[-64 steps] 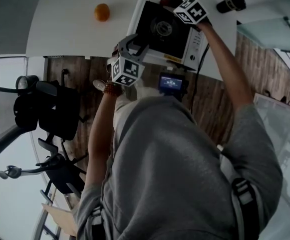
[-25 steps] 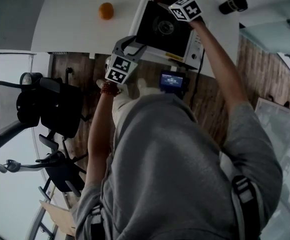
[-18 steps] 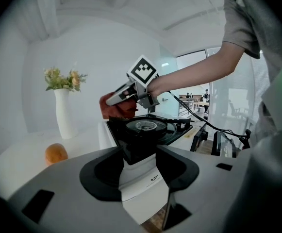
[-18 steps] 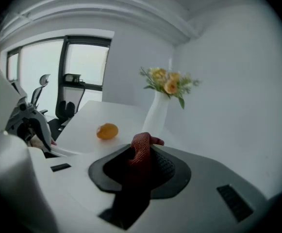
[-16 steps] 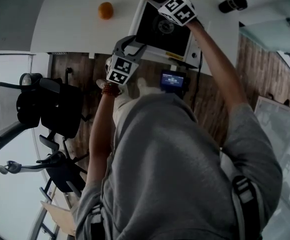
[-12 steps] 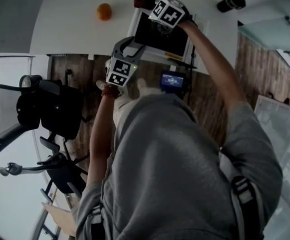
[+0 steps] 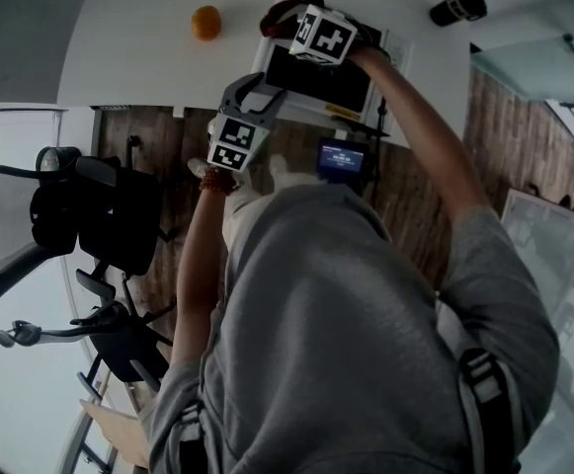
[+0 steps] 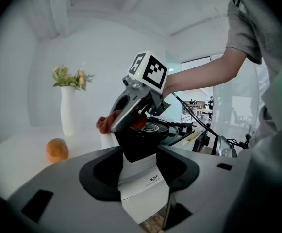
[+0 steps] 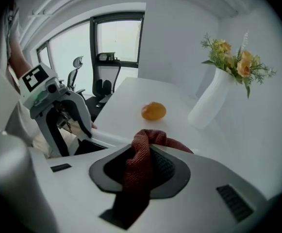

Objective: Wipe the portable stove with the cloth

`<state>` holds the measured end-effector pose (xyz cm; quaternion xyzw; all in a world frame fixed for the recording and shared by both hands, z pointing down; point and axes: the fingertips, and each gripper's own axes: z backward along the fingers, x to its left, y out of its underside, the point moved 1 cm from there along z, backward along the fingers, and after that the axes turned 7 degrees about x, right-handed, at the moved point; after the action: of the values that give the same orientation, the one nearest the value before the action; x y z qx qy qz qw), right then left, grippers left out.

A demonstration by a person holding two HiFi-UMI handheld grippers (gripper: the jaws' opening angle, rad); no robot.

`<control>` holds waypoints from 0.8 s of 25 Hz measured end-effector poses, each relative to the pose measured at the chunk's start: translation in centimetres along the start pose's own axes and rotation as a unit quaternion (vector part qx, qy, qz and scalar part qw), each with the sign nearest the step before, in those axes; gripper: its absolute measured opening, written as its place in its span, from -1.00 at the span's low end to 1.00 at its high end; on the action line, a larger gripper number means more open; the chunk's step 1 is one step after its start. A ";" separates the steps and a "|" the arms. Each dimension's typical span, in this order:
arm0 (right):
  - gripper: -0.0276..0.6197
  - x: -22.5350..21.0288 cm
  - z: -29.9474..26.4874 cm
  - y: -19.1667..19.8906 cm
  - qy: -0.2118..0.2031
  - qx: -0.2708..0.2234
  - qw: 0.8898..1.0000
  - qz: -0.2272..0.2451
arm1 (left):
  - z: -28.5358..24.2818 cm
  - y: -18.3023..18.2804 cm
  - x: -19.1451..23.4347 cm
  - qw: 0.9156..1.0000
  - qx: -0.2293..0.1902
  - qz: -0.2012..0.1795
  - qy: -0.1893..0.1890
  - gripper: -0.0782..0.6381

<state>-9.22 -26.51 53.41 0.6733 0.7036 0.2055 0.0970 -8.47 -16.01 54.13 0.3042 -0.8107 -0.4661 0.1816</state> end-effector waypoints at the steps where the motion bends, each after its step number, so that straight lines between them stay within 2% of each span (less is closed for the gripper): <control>1: -0.62 0.6 0.0 -0.2 -0.011 -0.006 1.000 -0.003 | 0.0 0.0 0.0 1.000 0.000 0.000 0.000 -0.14; 6: -0.63 3.9 0.4 -0.8 -0.058 -0.027 0.998 -0.017 | 0.1 0.1 0.1 1.000 -0.001 0.002 0.000 -0.15; 10: -0.68 6.5 0.7 -1.1 -0.100 -0.008 0.995 0.010 | 0.0 0.1 0.1 1.000 0.001 0.002 0.001 -0.15; 12: -0.68 6.8 0.7 -1.3 -0.106 0.003 0.994 0.028 | 0.1 0.1 0.2 1.000 0.001 0.002 0.001 -0.15; 14: -0.67 6.9 0.7 -1.5 -0.104 -0.007 0.993 0.047 | 0.1 0.2 0.1 1.000 0.004 0.003 0.002 -0.15; 15: -0.66 6.8 0.9 -1.5 -0.098 -0.024 0.994 0.047 | 0.1 0.3 0.0 1.000 0.006 0.004 0.003 -0.15; 17: -0.65 6.0 2.3 -1.8 -0.075 -0.081 0.994 0.015 | 0.1 0.3 -0.1 1.000 0.008 0.004 0.005 -0.15; 20: -0.64 4.8 6.4 -1.5 -0.026 -0.174 0.984 -0.043 | 0.0 0.2 0.2 1.000 0.008 0.003 0.005 -0.15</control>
<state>-8.29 -20.81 47.67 0.6204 0.6828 0.3024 0.2397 -8.67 -16.04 54.27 0.3053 -0.8144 -0.4576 0.1847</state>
